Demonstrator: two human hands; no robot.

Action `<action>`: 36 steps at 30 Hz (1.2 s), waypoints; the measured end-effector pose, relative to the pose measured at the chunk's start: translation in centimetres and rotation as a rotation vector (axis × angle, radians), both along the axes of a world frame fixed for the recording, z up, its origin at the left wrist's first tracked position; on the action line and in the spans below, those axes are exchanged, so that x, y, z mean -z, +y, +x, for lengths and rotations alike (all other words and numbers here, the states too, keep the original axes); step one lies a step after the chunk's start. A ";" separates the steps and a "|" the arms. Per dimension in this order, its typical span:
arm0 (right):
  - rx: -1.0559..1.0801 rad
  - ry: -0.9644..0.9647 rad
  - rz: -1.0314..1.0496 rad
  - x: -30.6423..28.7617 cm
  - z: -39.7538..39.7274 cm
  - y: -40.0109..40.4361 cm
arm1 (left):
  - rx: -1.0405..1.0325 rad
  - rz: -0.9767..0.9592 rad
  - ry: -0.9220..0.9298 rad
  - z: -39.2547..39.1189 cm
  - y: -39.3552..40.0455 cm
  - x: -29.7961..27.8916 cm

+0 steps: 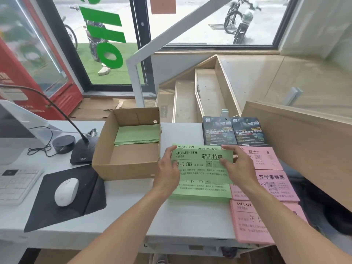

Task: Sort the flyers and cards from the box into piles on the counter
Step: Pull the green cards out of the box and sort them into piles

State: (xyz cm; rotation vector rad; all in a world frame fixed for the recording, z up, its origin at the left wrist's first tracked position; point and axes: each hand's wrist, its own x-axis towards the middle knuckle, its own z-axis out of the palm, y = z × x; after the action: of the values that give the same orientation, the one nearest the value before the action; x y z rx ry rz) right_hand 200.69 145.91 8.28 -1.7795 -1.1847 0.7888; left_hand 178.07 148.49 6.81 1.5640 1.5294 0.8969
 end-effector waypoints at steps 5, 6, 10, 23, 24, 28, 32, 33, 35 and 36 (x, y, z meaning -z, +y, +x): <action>0.040 -0.002 -0.068 0.0 0.2 5.2 | 0.010 -0.015 0.229 0.8 4.6 -1.4; 0.046 -0.001 -0.084 0.2 0.1 6.0 | 0.012 -0.034 0.242 0.8 5.3 -1.3; 0.065 -0.007 -0.121 1.0 -0.2 7.9 | 0.036 -0.097 0.259 1.1 7.3 -0.5; 0.034 -0.453 -0.171 3.4 0.5 6.3 | 0.025 -0.344 0.159 1.9 8.1 4.3; 0.040 -0.454 -0.167 3.5 0.2 5.6 | 0.025 -0.369 0.105 1.8 7.9 4.7; 0.016 -0.375 -0.239 4.4 -1.1 4.0 | 0.027 -0.427 0.009 2.0 7.4 5.8; -0.010 -0.353 -0.276 4.8 -1.8 3.9 | 0.021 -0.411 0.021 2.0 8.1 6.2; -0.014 -0.352 -0.277 4.9 -1.8 4.0 | 0.022 -0.410 0.026 2.1 8.3 6.2; -0.024 -0.348 -0.282 4.8 -1.9 4.2 | 0.022 -0.410 0.034 2.1 8.6 6.2; -0.030 -0.346 -0.286 4.8 -2.0 4.3 | 0.022 -0.410 0.036 2.2 8.7 6.2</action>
State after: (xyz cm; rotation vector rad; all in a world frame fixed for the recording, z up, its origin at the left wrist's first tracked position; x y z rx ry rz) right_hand 198.72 150.21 3.52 -2.2046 -1.3765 0.7138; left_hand 180.26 157.22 0.60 1.3003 1.5979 0.5019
